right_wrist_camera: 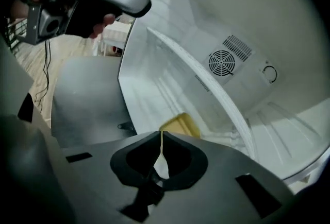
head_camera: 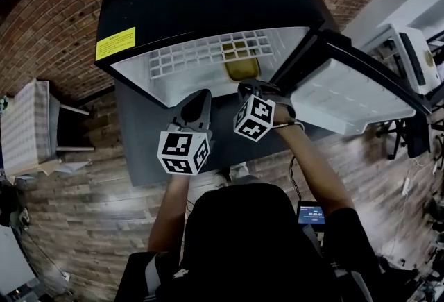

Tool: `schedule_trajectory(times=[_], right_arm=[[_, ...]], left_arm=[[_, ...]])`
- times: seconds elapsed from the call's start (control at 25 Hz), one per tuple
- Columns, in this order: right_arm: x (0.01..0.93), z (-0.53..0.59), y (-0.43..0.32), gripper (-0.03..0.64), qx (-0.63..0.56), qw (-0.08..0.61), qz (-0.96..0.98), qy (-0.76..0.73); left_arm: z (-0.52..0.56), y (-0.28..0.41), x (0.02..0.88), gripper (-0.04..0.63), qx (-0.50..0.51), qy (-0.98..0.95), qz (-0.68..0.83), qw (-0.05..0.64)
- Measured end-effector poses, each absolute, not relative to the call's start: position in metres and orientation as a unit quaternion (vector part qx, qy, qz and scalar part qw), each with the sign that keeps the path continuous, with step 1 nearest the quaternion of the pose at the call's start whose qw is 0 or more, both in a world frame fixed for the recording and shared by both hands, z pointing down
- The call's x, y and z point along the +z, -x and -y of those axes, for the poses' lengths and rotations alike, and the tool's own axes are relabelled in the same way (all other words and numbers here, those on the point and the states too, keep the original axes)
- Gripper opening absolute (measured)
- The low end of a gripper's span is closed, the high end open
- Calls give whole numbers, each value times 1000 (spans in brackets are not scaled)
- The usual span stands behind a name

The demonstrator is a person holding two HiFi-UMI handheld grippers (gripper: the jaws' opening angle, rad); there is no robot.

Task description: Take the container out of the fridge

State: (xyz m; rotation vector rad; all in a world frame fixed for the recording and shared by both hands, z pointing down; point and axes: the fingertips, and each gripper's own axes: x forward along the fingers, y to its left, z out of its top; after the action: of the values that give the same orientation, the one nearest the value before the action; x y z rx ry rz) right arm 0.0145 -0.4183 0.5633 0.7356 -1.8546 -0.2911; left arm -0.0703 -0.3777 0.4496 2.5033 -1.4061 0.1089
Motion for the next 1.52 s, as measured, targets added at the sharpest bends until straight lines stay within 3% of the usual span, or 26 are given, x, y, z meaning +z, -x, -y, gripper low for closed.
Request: schedule_trajectory(times=[0.24, 0.72, 0.88, 1.52], right_arm=[[597, 431, -18, 43, -154, 582, 753, -265], [636, 458, -27, 46, -170, 614, 729, -251], [647, 460, -29, 119, -168, 630, 721, -235], [667, 467, -33, 144, -176, 654, 698, -232]], left_arm=[[386, 74, 460, 12, 43, -856, 495, 143], [393, 88, 479, 12, 56, -838, 519, 160], [395, 91, 483, 12, 56, -833, 526, 164], [400, 95, 495, 12, 58, -824, 536, 176]])
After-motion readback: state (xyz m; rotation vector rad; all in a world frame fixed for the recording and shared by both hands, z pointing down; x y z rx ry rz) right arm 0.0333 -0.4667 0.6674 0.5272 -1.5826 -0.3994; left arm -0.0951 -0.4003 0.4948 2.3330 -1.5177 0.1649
